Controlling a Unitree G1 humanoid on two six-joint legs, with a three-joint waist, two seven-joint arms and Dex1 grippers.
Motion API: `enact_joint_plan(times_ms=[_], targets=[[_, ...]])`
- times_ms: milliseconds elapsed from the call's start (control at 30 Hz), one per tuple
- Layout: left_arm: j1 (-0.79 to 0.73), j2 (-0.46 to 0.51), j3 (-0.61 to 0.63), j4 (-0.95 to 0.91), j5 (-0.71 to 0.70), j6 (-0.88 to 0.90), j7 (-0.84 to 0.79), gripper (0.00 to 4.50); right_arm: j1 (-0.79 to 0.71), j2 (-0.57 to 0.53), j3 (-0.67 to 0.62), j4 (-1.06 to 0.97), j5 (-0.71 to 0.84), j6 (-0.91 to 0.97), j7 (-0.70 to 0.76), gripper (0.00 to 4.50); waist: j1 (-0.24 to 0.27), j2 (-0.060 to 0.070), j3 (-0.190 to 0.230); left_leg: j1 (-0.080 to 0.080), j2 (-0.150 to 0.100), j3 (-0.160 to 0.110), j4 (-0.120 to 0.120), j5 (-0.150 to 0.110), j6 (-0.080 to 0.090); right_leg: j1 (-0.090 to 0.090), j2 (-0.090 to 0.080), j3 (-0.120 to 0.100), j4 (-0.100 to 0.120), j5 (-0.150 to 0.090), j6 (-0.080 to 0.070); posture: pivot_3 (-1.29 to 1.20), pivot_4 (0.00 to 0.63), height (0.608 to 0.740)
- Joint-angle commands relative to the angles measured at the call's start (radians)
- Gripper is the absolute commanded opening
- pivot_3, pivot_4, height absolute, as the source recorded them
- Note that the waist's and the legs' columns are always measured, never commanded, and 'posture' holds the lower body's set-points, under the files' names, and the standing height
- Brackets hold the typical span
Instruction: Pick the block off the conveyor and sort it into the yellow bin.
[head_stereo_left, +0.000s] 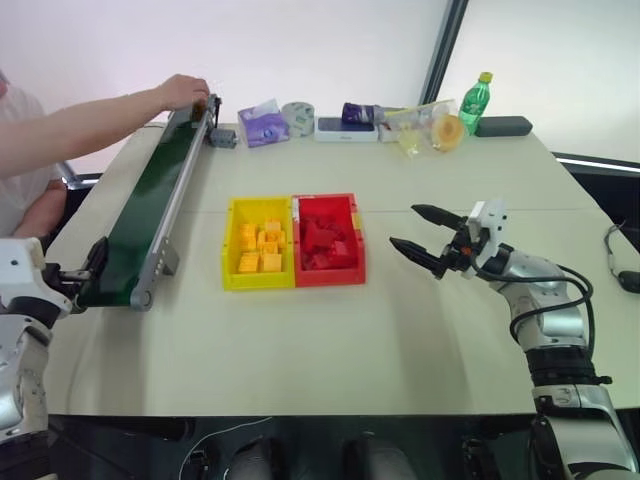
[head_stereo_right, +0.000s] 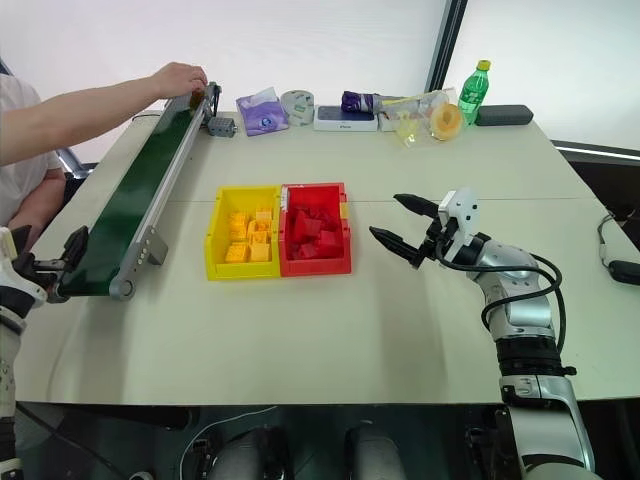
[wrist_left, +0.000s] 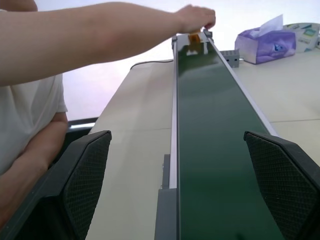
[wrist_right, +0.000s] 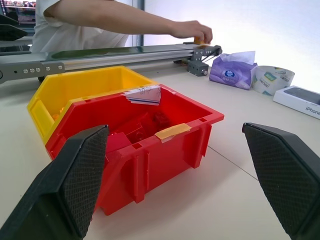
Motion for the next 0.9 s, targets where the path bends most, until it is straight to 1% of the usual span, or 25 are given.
enact_joint_plan(times_ms=[33, 133, 233, 400, 500, 900], targets=[[-0.028, 0.008, 0.024, -0.013, -0.020, 0.005, 0.015, 4.50, -0.016, 0.000, -0.014, -0.020, 0.008, -0.002, -0.002, 4.43, 0.000, 0.000, 0.000, 0.000, 0.000, 0.000, 0.000, 0.000, 0.000, 0.000, 0.000, 0.000, 0.000, 0.000, 0.000, 0.00, 0.150, 0.740], [-0.036, 0.007, 0.021, -0.031, -0.055, 0.027, -0.006, 4.50, -0.015, -0.001, -0.017, -0.022, 0.009, -0.001, -0.003, 4.43, 0.001, 0.000, 0.000, 0.000, 0.000, 0.000, 0.000, 0.000, 0.000, 0.000, 0.000, 0.000, 0.000, 0.000, 0.000, 0.00, 0.150, 0.740], [-0.036, 0.019, -0.001, -0.024, 0.002, 0.024, 0.032, 4.50, -0.012, -0.001, -0.017, -0.023, 0.008, -0.001, -0.004, 4.43, 0.000, 0.000, 0.000, 0.000, 0.000, 0.000, 0.000, 0.000, 0.000, 0.000, 0.000, 0.000, 0.000, 0.000, 0.000, 0.00, 0.150, 0.740], [-0.035, 0.014, 0.002, -0.025, -0.006, 0.027, 0.028, 4.50, -0.010, 0.000, -0.017, -0.027, 0.010, 0.000, -0.005, 4.43, -0.001, 0.000, 0.000, 0.000, 0.000, 0.000, 0.000, 0.000, 0.000, 0.000, 0.000, 0.000, 0.000, 0.000, 0.000, 0.00, 0.150, 0.740], [-0.009, 0.017, 0.004, -0.038, 0.003, 0.015, 0.016, 4.50, -0.007, -0.002, -0.017, -0.026, 0.009, -0.001, -0.003, 4.43, -0.001, 0.000, 0.000, 0.000, 0.000, 0.000, 0.000, 0.000, 0.000, 0.000, 0.000, 0.000, 0.000, 0.000, 0.000, 0.00, 0.150, 0.740], [0.047, -0.009, 0.021, -0.148, -0.050, 0.076, 0.025, 4.50, -0.021, 0.001, -0.010, -0.036, 0.023, 0.018, 0.014, 4.43, -0.001, 0.000, 0.000, 0.000, 0.000, 0.000, 0.000, 0.000, 0.000, 0.000, 0.000, 0.000, 0.000, 0.000, 0.000, 0.00, 0.150, 0.740]])
